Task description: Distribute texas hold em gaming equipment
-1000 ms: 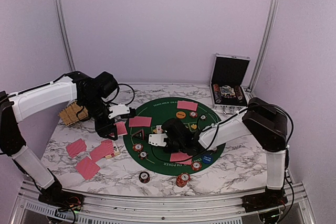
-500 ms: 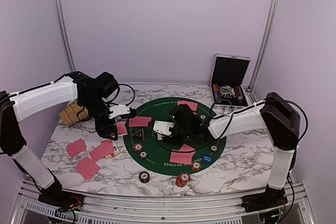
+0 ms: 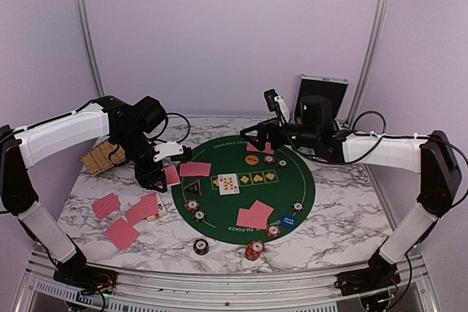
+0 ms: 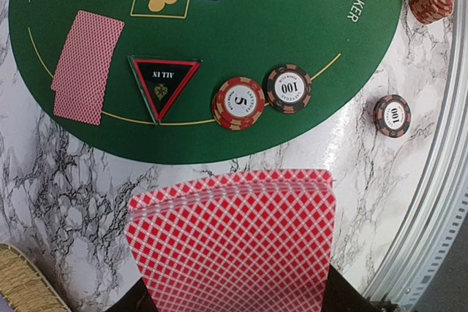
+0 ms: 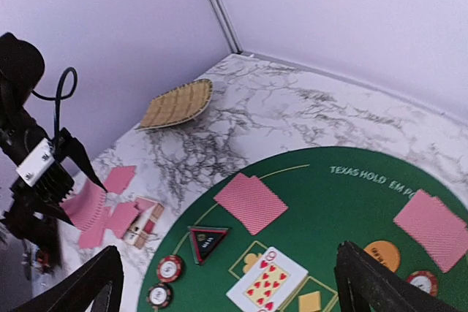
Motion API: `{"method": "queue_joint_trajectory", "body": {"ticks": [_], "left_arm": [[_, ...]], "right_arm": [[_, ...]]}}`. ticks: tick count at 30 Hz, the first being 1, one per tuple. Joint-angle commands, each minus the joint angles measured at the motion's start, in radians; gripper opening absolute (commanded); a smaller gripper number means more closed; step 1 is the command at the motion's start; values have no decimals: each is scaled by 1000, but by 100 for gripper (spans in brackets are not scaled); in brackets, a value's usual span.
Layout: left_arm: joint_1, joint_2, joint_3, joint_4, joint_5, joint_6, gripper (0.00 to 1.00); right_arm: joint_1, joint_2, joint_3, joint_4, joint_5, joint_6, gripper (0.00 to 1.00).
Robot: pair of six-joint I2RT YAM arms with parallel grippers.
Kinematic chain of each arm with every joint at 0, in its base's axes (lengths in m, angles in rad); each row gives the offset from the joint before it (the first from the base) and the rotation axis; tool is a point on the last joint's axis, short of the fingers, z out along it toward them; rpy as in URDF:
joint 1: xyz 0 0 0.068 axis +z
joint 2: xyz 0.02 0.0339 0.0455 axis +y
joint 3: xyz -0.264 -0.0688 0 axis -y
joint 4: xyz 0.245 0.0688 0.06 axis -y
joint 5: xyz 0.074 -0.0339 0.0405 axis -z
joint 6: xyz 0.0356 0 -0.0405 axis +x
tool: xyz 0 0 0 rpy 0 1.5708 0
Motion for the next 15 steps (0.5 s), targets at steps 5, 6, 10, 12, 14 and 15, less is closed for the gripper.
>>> {"method": "queue_joint_trajectory", "body": {"ticks": [5, 6, 10, 12, 14, 15], "left_arm": [[-5, 28, 49, -31, 26, 2, 61], [-8, 33, 50, -32, 26, 2, 61], [-15, 53, 71, -32, 28, -3, 61], [-18, 62, 81, -32, 31, -7, 61], [-21, 67, 86, -32, 31, -10, 61], [-22, 67, 87, -32, 30, -11, 61]], "right_arm": [[-4, 150, -5, 242, -346, 604, 98], [15, 161, 26, 189, -336, 596, 97], [102, 221, 167, -1, -281, 559, 96], [129, 248, 174, 22, -278, 609, 96], [154, 268, 163, 86, -280, 670, 96], [164, 278, 161, 116, -281, 699, 96]]}}
